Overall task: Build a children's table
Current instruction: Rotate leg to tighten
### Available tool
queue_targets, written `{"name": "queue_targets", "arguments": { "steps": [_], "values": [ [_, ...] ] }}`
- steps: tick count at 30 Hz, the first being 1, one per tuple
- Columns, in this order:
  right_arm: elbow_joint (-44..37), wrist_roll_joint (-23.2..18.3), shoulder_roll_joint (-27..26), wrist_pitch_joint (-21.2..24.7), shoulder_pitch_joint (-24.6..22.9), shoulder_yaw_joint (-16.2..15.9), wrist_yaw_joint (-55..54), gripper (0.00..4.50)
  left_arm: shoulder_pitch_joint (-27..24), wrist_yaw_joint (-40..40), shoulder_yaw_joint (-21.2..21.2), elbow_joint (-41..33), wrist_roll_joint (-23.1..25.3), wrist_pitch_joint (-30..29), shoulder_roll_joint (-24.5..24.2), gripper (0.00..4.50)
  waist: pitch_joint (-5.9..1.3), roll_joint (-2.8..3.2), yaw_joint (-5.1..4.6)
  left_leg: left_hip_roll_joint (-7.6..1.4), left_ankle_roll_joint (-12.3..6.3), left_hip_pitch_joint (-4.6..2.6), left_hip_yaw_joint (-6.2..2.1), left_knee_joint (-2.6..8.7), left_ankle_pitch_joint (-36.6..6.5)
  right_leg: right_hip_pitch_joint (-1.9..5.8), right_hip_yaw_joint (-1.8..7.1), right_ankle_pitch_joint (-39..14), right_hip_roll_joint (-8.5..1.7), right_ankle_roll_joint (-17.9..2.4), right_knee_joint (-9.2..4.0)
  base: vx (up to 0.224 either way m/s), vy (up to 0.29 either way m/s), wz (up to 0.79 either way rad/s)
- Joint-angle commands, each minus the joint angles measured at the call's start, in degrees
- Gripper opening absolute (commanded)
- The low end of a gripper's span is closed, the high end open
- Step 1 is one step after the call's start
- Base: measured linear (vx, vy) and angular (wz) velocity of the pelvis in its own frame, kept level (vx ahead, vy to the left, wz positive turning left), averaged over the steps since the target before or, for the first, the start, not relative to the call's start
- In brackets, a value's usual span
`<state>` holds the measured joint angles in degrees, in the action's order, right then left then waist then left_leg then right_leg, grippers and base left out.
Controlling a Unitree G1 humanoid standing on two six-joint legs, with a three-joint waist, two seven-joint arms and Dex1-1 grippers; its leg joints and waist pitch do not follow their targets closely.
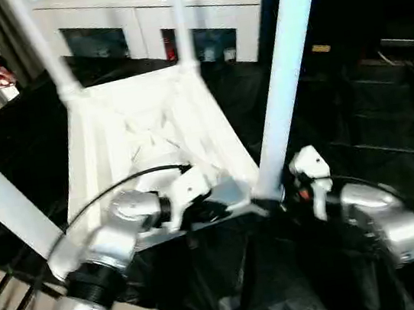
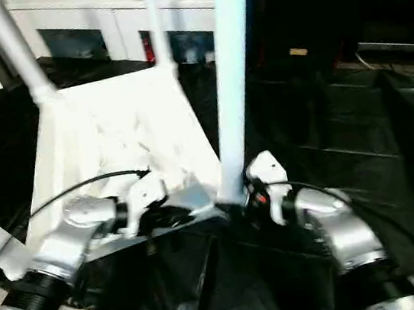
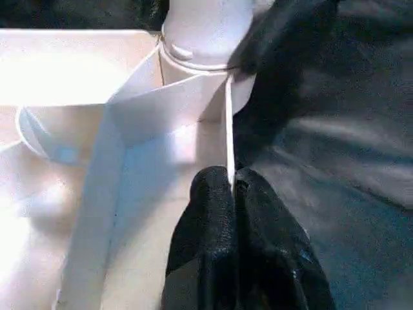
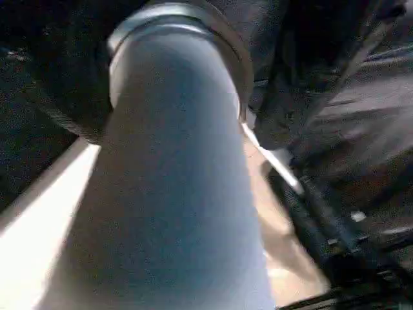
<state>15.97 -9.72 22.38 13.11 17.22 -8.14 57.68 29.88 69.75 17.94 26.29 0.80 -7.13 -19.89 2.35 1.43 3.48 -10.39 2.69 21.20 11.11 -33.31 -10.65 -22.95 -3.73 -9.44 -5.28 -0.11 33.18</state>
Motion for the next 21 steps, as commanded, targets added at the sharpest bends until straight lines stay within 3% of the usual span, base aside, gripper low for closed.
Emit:
{"name": "queue_targets", "arguments": {
  "steps": [1,3,4,6,9,18,21],
  "values": [
    [-0.4,-1.3,-0.3,0.6,0.6,-2.8,3.1,3.32,1.7,2.5,1.7,-0.4,-0.8,1.4,0.5,0.00,-3.27,-0.40,0.01,-2.98,-3.95,-0.84,-0.93,3.88,-12.6,2.63,2.26,-12.1,-3.04,-14.2,-3.16,0.000,0.000,0.00],
    [-0.3,-1.4,0.1,0.6,1.0,-3.3,4.7,3.01,2.1,3.3,1.9,0.0,-0.6,1.5,-0.3,0.00,-3.23,-0.25,0.16,-3.09,-2.92,-1.15,-0.87,3.94,-14.0,2.36,2.36,-13.9,-3.12,-13.9,-3.37,0.000,0.000,0.00],
    [-0.2,-1.4,0.1,0.6,1.1,-3.4,5.4,2.94,2.2,3.3,2.0,0.2,-0.4,1.8,-0.4,0.00,-3.21,-0.72,0.21,-3.15,-2.67,-1.12,-0.81,3.98,-14.1,2.34,2.40,-14.1,-3.15,-13.7,-3.40,0.000,0.000,0.00],
    [0.0,-1.3,0.1,0.5,1.3,-3.7,6.0,2.84,2.3,3.4,1.8,0.2,-0.3,1.8,-0.5,0.00,-3.30,-0.44,0.41,-3.18,-2.52,-1.10,-0.83,3.95,-13.6,2.34,2.41,-13.5,-3.18,-13.7,-3.21,0.000,0.000,0.00],
    [-0.2,-1.5,0.1,1.0,1.6,-4.1,7.0,2.55,2.3,3.9,1.7,-0.1,-0.7,1.7,-0.8,0.00,-3.34,-0.64,0.57,-3.14,-2.59,-1.00,-0.80,3.91,-13.0,2.39,2.40,-12.6,-3.17,-13.6,-3.07,0.000,0.000,0.00],
    [-0.9,-2.1,0.0,1.7,0.3,-4.8,8.0,2.27,1.7,2.6,0.7,0.5,-0.9,1.9,-0.5,0.00,-3.35,-0.55,0.93,-3.09,-2.45,-0.94,-0.81,3.87,-12.4,2.42,2.39,-13.8,-3.26,-13.0,-3.17,0.000,0.000,0.00],
    [-1.2,-2.1,-1.0,1.8,-1.3,-4.5,6.4,2.26,2.4,-2.4,-0.6,2.2,-0.3,2.1,1.5,0.00,-3.35,-0.36,1.25,-3.10,-2.30,-1.12,-0.77,3.84,-12.9,2.31,2.42,-13.7,-3.23,-12.9,-3.28,0.000,0.000,0.00]
  ]
}}
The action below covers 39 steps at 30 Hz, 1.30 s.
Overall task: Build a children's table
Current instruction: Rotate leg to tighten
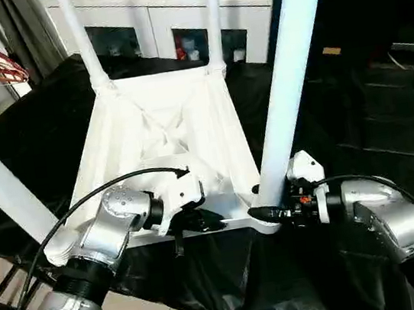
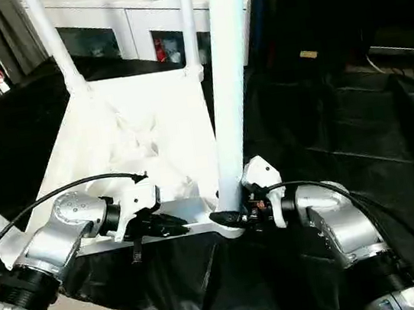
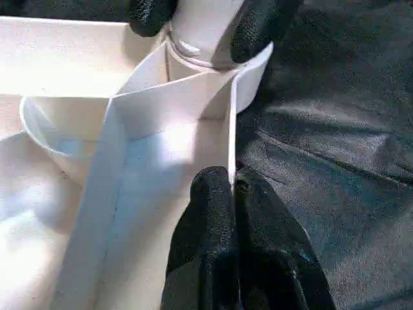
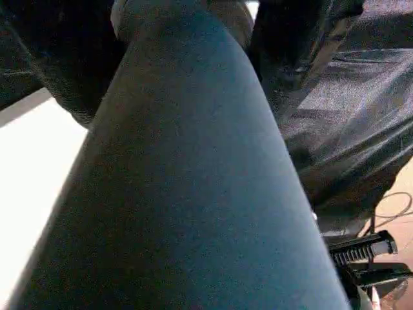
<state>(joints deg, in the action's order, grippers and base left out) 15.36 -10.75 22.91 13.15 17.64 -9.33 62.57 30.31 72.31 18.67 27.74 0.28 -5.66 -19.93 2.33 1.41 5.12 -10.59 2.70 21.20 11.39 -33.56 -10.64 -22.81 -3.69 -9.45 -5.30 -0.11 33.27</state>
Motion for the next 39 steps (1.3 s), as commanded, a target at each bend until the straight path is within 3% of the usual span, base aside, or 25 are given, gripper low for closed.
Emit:
{"name": "queue_targets", "arguments": {
  "steps": [1,3,5,6,7,8,9,11,14,17,18,19,20,26,29,33,36,38,39],
  "values": [
    [-0.6,-1.1,-2.2,1.8,-2.1,-2.8,0.0,2.25,2.3,-7.3,-1.7,1.2,0.7,0.6,2.3,0.00,-3.25,-0.35,-0.31,-2.87,-2.16,-1.13,-1.05,4.15,-13.4,2.15,2.36,-14.3,-3.18,-12.8,-3.48,0.000,0.000,0.00],
    [-0.3,-0.6,-4.0,1.3,-2.7,-1.8,-3.7,2.25,2.7,-10.4,-2.3,1.8,1.2,0.2,3.5,0.00,-3.04,-0.40,-0.36,-2.87,-1.57,-1.36,-1.06,4.31,-15.5,1.95,2.38,-17.1,-3.22,-12.3,-3.88,0.000,0.000,0.00],
    [0.2,0.1,-5.3,1.1,-2.9,-1.2,-7.0,2.21,3.1,-13.0,-2.6,2.4,1.8,0.0,4.3,0.00,-2.77,-0.54,-0.73,-2.76,-0.23,-1.42,-1.42,4.59,-18.6,1.89,2.30,-24.1,-3.46,-10.0,-4.62,0.000,0.000,0.00],
    [1.1,1.2,-7.0,0.6,-2.9,-0.5,-11.3,2.11,3.4,-15.4,-2.9,2.8,2.2,-0.6,5.3,0.00,-2.72,-0.58,-0.87,-2.75,0.12,-1.37,-1.45,4.68,-18.8,1.79,2.30,-25.1,-3.44,-9.5,-4.72,0.000,0.000,0.00],
    [2.0,2.4,-8.5,-0.2,-3.0,0.1,-15.0,2.11,3.6,-17.2,-3.0,3.1,2.6,-0.8,6.3,0.00,-2.66,-0.57,-1.12,-2.63,0.87,-1.51,-1.64,4.73,-20.1,1.59,2.13,-27.9,-3.51,-8.4,-5.03,0.000,0.000,0.00],
    [3.2,3.6,-10.8,-0.1,-2.9,0.8,-20.2,2.05,4.1,-20.3,-3.4,3.4,3.0,-1.6,7.9,0.00,-2.58,-0.93,-1.48,-2.51,1.18,-1.56,-1.74,4.74,-20.5,1.48,2.06,-30.2,-3.51,-7.3,-5.28,0.000,0.000,0.00],
    [3.9,4.4,-12.2,0.1,-2.9,1.2,-23.3,2.05,4.4,-22.1,-3.6,3.7,3.3,-2.1,8.9,0.00,-2.51,-0.76,-1.69,-2.47,1.30,-1.68,-1.80,4.77,-21.2,1.30,2.01,-31.4,-3.46,-6.9,-5.47,-0.051,0.001,-0.03],
    [5.4,5.7,-15.8,0.6,-2.5,2.0,-29.9,1.99,4.8,-25.7,-3.6,3.4,3.7,-3.3,11.6,0.00,-2.37,-1.15,-2.62,-2.31,1.43,-1.51,-2.07,4.71,-22.8,1.21,1.62,-35.0,-3.57,-5.3,-6.05,0.000,0.000,0.00],
    [8.0,7.0,-20.8,1.0,-0.8,2.7,-37.5,1.99,4.4,-27.4,-2.2,1.7,4.5,-4.6,14.5,0.00,-2.25,-1.03,-3.43,-2.06,1.30,-1.54,-2.31,4.61,-24.3,0.81,1.35,-38.0,-3.57,-4.0,-6.65,0.000,0.000,0.00],
    [9.4,8.0,-22.8,-0.7,0.9,1.5,-38.0,1.99,4.0,-27.2,-1.0,0.5,4.9,-4.7,15.8,0.00,-2.33,-0.89,-4.11,-2.04,1.03,-1.33,-2.80,4.85,-26.4,1.16,0.88,-38.1,-3.54,-2.8,-6.98,0.000,0.000,0.00],
    [9.6,8.1,-23.2,-1.4,1.3,1.4,-38.0,1.99,4.0,-26.8,-0.8,0.3,4.8,-4.5,15.9,0.00,-2.37,-0.48,-4.06,-2.11,1.04,-1.33,-2.89,4.96,-26.4,1.15,0.97,-37.1,-3.54,-3.0,-6.88,0.000,0.000,0.00],
    [9.3,7.4,-23.4,-1.4,1.4,1.9,-37.5,2.53,3.9,-26.0,-0.5,0.1,4.6,-4.2,15.8,0.00,-2.42,-0.60,-4.19,-2.18,0.91,-1.19,-2.86,5.16,-26.5,1.25,1.01,-34.9,-3.39,-3.5,-6.86,0.000,0.000,0.00],
    [8.7,5.6,-23.8,-0.4,1.5,3.0,-36.3,2.67,3.7,-25.2,-0.4,-0.1,4.6,-3.9,15.4,0.00,-2.52,-0.63,-4.06,-2.22,0.73,-1.11,-2.86,5.33,-26.0,1.40,1.17,-32.6,-3.34,-4.3,-6.63,0.000,0.000,0.00],
    [6.2,4.2,-20.1,0.9,0.7,3.7,-31.3,3.14,2.9,-20.2,-0.7,-1.1,3.4,-2.0,12.1,0.00,-2.63,-0.79,-3.89,-2.30,0.07,-1.00,-2.58,5.40,-24.7,1.42,1.89,-26.8,-3.32,-7.0,-5.87,0.000,0.000,0.00],
    [5.6,3.6,-17.4,1.4,0.4,3.7,-28.0,3.52,2.6,-17.9,-0.9,-1.5,3.0,-1.4,10.6,0.00,-2.96,-0.84,-3.60,-2.42,-1.20,-0.66,-2.13,5.16,-19.8,1.88,2.22,-19.8,-3.34,-9.4,-5.02,0.000,0.000,0.00],
    [4.6,3.2,-10.7,1.8,0.1,2.6,-19.5,3.79,2.0,-12.0,-1.0,-2.1,1.3,-0.1,7.5,0.00,-3.20,-0.87,-3.12,-2.37,-2.67,-0.69,-1.68,4.63,-16.0,2.10,2.33,-15.2,-3.21,-11.8,-4.43,0.000,0.000,0.00],
    [3.5,4.0,-6.5,0.6,-0.1,1.3,-13.7,4.02,1.6,-7.3,-0.7,-2.7,0.3,0.3,5.2,0.00,-3.29,-0.44,-2.59,-2.45,-3.54,-0.91,-1.37,4.16,-14.2,1.91,2.48,-11.6,-3.07,-13.5,-3.86,0.053,-0.028,0.09],
    [3.4,4.1,-5.4,0.0,0.0,1.1,-12.1,4.19,1.4,-5.6,-0.4,-2.9,0.0,0.2,4.4,0.00,-3.60,-0.59,-2.22,-2.46,-4.51,-0.56,-1.39,3.95,-9.9,2.54,2.35,-5.8,-3.10,-14.9,-2.91,0.000,0.000,0.00],
    [3.2,3.8,-4.8,0.2,0.1,1.2,-10.8,4.19,1.3,-4.3,-0.2,-3.2,-0.3,0.0,3.8,0.00,-3.55,-0.52,-2.16,-2.48,-4.74,-0.54,-1.38,3.94,-9.5,2.58,2.33,-5.4,-3.11,-15.2,-2.86,0.000,0.000,0.00]
  ]
}}
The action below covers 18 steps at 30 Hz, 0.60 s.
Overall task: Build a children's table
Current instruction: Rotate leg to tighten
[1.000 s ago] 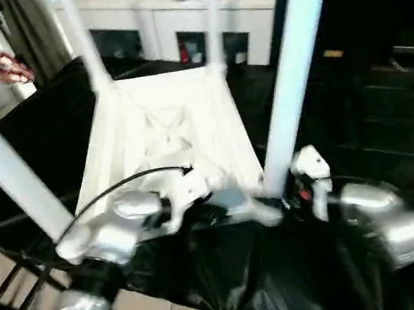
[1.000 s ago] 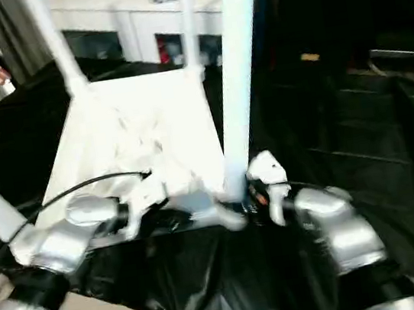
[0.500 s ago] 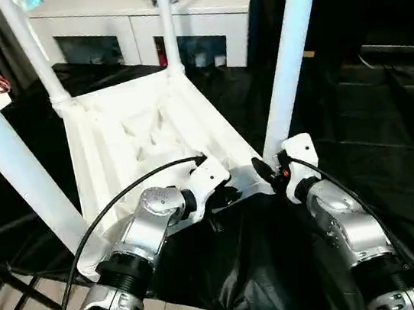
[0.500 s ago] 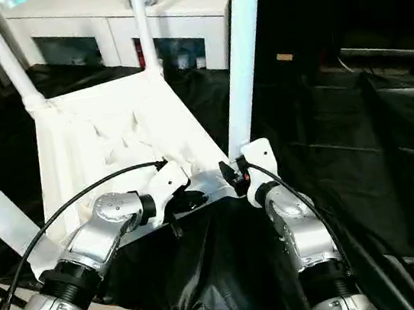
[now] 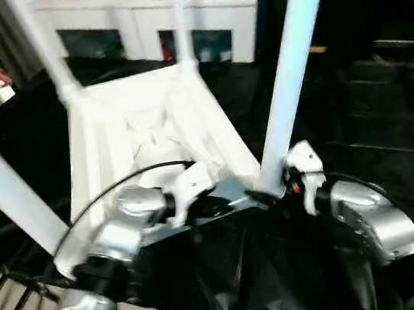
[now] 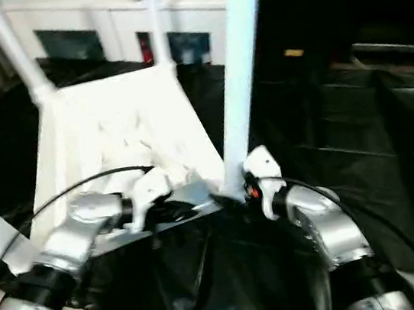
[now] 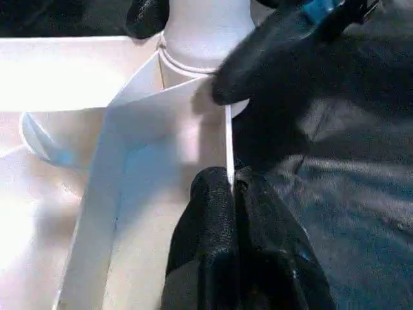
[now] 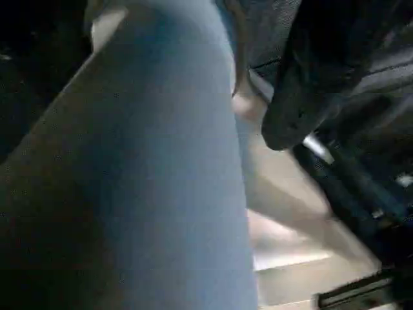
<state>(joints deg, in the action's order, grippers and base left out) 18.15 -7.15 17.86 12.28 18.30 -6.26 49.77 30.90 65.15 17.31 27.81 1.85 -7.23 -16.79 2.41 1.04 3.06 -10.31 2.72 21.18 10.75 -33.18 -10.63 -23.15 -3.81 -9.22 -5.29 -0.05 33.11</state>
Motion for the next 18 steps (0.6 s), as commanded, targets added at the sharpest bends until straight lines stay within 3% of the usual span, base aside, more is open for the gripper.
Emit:
{"name": "queue_targets", "arguments": {
  "steps": [1,2,3,6,9,15,18],
  "values": [
    [0.3,-0.1,0.7,1.3,-0.4,-1.7,3.0,4.19,0.6,3.8,1.2,-3.5,-2.0,1.4,0.2,0.00,-3.64,-0.17,0.00,-2.81,-5.03,-0.56,-0.71,3.50,-9.2,2.99,2.36,-5.4,-3.09,-15.5,-2.61,0.000,0.000,0.00],
    [0.4,-0.5,1.6,1.5,0.1,-1.8,4.4,4.19,0.7,5.0,1.4,-3.3,-2.3,1.5,-0.5,0.00,-3.64,0.15,0.09,-2.84,-4.97,-0.62,-0.74,3.49,-9.2,2.98,2.34,-5.5,-3.09,-15.6,-2.58,0.000,0.000,0.00],
    [0.6,-0.8,2.4,1.5,0.6,-2.0,5.7,3.94,0.7,6.0,1.6,-3.0,-2.5,1.8,-1.1,0.00,-3.63,0.03,0.16,-2.86,-4.88,-0.68,-0.70,3.52,-9.6,3.06,2.25,-6.1,-2.98,-15.7,-2.60,0.000,0.000,0.00],
    [0.8,-0.7,3.1,1.0,0.9,-2.3,6.5,3.87,0.9,6.6,1.6,-2.6,-2.5,2.1,-1.6,0.00,-3.41,0.08,0.30,-3.02,-3.84,-0.87,-0.65,3.72,-12.2,2.83,2.29,-9.5,-2.98,-15.4,-2.95,0.000,0.000,0.00],
    [1.2,-1.2,4.2,0.9,1.5,-3.2,9.0,3.45,1.3,9.3,1.7,-2.0,-3.2,2.0,-3.1,0.00,-3.33,-0.03,0.41,-3.06,-2.70,-0.98,-0.58,3.87,-13.8,2.79,2.34,-12.4,-3.03,-14.6,-3.12,0.000,0.000,0.00],
    [2.0,0.1,4.4,-0.3,1.4,-4.1,9.8,2.98,1.4,9.4,1.6,-1.6,-2.9,2.1,-3.2,0.00,-3.44,0.12,0.44,-3.06,-2.06,-0.92,-0.50,3.79,-13.5,2.74,2.39,-11.7,-3.09,-14.4,-3.00,0.000,0.000,0.00],
    [2.5,0.4,4.5,-1.1,1.3,-4.8,10.1,2.71,1.2,9.7,1.8,-1.7,-2.9,2.2,-3.3,0.00,-3.47,-0.15,0.42,-3.05,-2.29,-0.88,-0.45,3.73,-13.1,2.79,2.37,-11.3,-3.08,-14.4,-2.97,0.000,0.000,0.00]
  ]
}}
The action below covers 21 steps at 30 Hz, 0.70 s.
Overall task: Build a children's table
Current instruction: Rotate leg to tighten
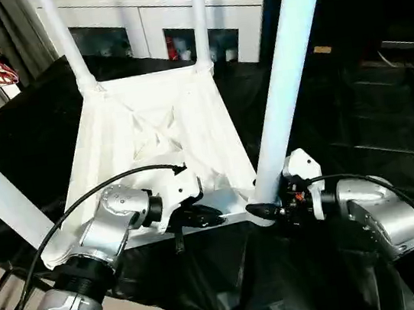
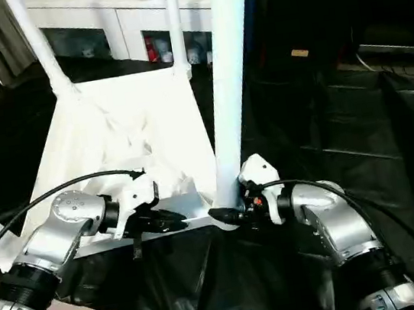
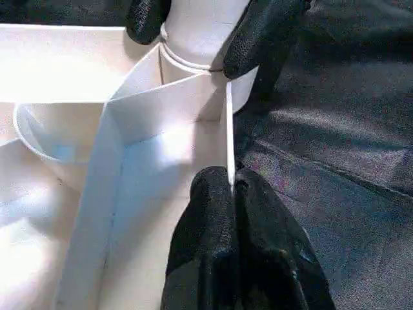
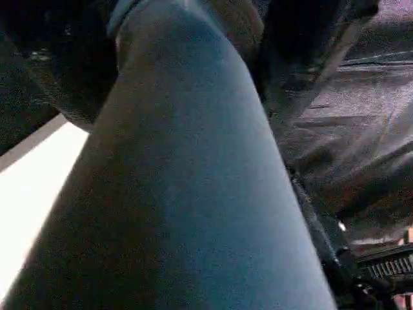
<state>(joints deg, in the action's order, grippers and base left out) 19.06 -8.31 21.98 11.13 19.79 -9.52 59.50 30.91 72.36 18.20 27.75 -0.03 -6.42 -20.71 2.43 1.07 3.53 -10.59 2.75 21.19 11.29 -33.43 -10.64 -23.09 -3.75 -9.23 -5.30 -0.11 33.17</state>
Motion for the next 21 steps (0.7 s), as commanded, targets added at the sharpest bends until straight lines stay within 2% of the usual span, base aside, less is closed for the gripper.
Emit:
{"name": "queue_targets", "arguments": {
  "steps": [1,3,5,7,8,9,10,11,12,13,14,15,18,21],
  "values": [
    [1.7,1.6,0.3,0.0,-0.2,-1.6,0.3,2.64,1.2,2.4,1.0,-1.6,-1.0,1.5,0.6,0.00,-3.50,-0.12,-0.03,-2.74,-2.39,-0.87,-0.99,3.95,-12.9,2.72,2.31,-11.4,-3.09,-14.4,-3.05,0.000,0.000,0.00],
    [1.6,1.5,0.3,-0.1,-0.4,-1.8,0.3,2.56,1.1,2.1,0.9,-1.5,-1.0,1.7,0.6,0.00,-3.50,-0.09,-0.02,-2.76,-2.53,-0.83,-1.01,3.95,-12.6,2.77,2.29,-11.2,-3.05,-14.4,-3.01,0.000,0.000,0.00],
    [1.2,1.2,-0.2,0.1,-1.0,-1.7,-0.1,2.51,1.3,0.5,0.5,-0.9,-0.6,2.1,1.0,0.00,-3.53,-0.34,-0.10,-2.78,-2.70,-0.85,-0.96,3.91,-12.2,2.76,2.28,-10.9,-2.98,-14.4,-2.96,0.000,0.000,0.00],
    [1.0,1.1,-0.7,0.3,-1.5,-1.6,-0.9,2.50,1.5,-1.1,0.2,-0.3,-0.2,2.3,1.5,0.00,-3.45,-0.22,-0.05,-2.78,-2.76,-0.92,-0.94,3.91,-12.4,2.64,2.28,-11.5,-3.00,-14.3,-3.05,0.000,0.000,0.00],
    [1.2,1.6,-1.5,0.0,-1.8,-1.4,-2.9,2.50,1.9,-3.3,-0.2,0.6,0.3,2.4,2.3,0.00,-3.33,-0.31,-0.11,-2.79,-2.54,-0.94,-0.91,3.97,-13.2,2.51,2.32,-12.7,-3.01,-14.0,-3.24,0.000,0.000,0.00],
    [2.9,3.2,-4.4,-0.2,-2.3,-0.2,-10.4,2.49,3.0,-9.8,-1.1,2.2,1.5,1.7,4.9,0.00,-3.24,-0.39,-0.13,-2.85,-2.23,-1.11,-0.89,4.05,-14.0,2.31,2.38,-13.8,-3.06,-13.9,-3.41,0.000,0.000,0.00],
    [3.8,4.1,-6.5,-0.2,-2.6,0.6,-15.5,2.49,3.3,-13.1,-1.5,2.4,1.9,0.8,6.6,0.00,-3.01,-0.68,-0.29,-2.74,-1.28,-1.42,-0.84,4.13,-16.1,2.00,2.40,-17.2,-3.03,-13.2,-3.91,0.000,0.000,0.00],
    [3.8,4.1,-6.5,-0.2,-2.6,0.6,-15.5,2.49,3.3,-13.1,-1.5,2.4,1.9,0.8,6.6,0.00,-2.98,-0.60,-0.37,-2.69,-0.65,-1.48,-0.92,4.13,-16.8,1.94,2.43,-19.1,-3.19,-12.7,-4.05,0.000,0.000,0.00],
    [4.1,4.5,-7.4,-0.2,-2.7,1.0,-17.6,2.48,3.4,-14.3,-1.5,2.3,2.1,0.2,7.3,0.00,-2.96,-0.67,-0.53,-2.56,-0.02,-1.23,-1.29,4.33,-17.8,2.31,2.22,-23.1,-3.38,-11.0,-4.35,0.000,0.000,0.00],
    [4.7,4.6,-9.5,0.3,-2.9,1.8,-21.5,2.48,3.5,-16.9,-1.7,2.3,2.3,-0.8,8.9,0.00,-2.94,-0.68,-0.72,-2.65,0.23,-1.10,-1.40,4.53,-18.2,2.19,2.25,-24.6,-3.34,-9.8,-4.53,0.000,0.000,0.00],
    [4.9,4.6,-10.2,0.5,-2.9,2.0,-22.5,2.48,3.6,-17.7,-1.8,2.3,2.4,-1.1,9.4,0.00,-2.89,-0.61,-0.84,-2.62,0.38,-1.39,-1.45,4.50,-19.4,1.84,2.22,-25.7,-3.29,-9.3,-4.81,0.000,0.000,0.00],
    [5.6,4.4,-12.7,1.2,-2.8,2.9,-26.4,2.48,3.7,-20.6,-2.0,2.2,2.7,-2.4,11.3,0.00,-2.84,-0.70,-0.98,-2.59,0.42,-1.25,-1.47,4.55,-19.6,1.95,2.20,-26.0,-3.26,-9.0,-4.83,0.000,0.000,0.00],
    [7.2,4.8,-17.6,2.3,-1.8,4.1,-34.3,2.48,3.7,-25.3,-2.1,2.2,3.0,-3.8,14.9,0.00,-2.77,-0.61,-1.55,-2.35,0.87,-1.29,-1.56,4.52,-20.6,1.59,2.12,-28.4,-3.25,-8.0,-5.19,0.000,0.000,0.00],
    [8.8,4.9,-20.8,2.0,-0.4,5.0,-38.4,2.48,3.7,-26.9,-1.3,2.7,3.9,-2.8,16.8,0.00,-2.83,-0.56,-1.90,-2.26,0.46,-1.18,-1.70,4.54,-21.0,1.55,1.99,-29.4,-3.20,-6.9,-5.55,0.000,0.000,0.00]
  ]
}}
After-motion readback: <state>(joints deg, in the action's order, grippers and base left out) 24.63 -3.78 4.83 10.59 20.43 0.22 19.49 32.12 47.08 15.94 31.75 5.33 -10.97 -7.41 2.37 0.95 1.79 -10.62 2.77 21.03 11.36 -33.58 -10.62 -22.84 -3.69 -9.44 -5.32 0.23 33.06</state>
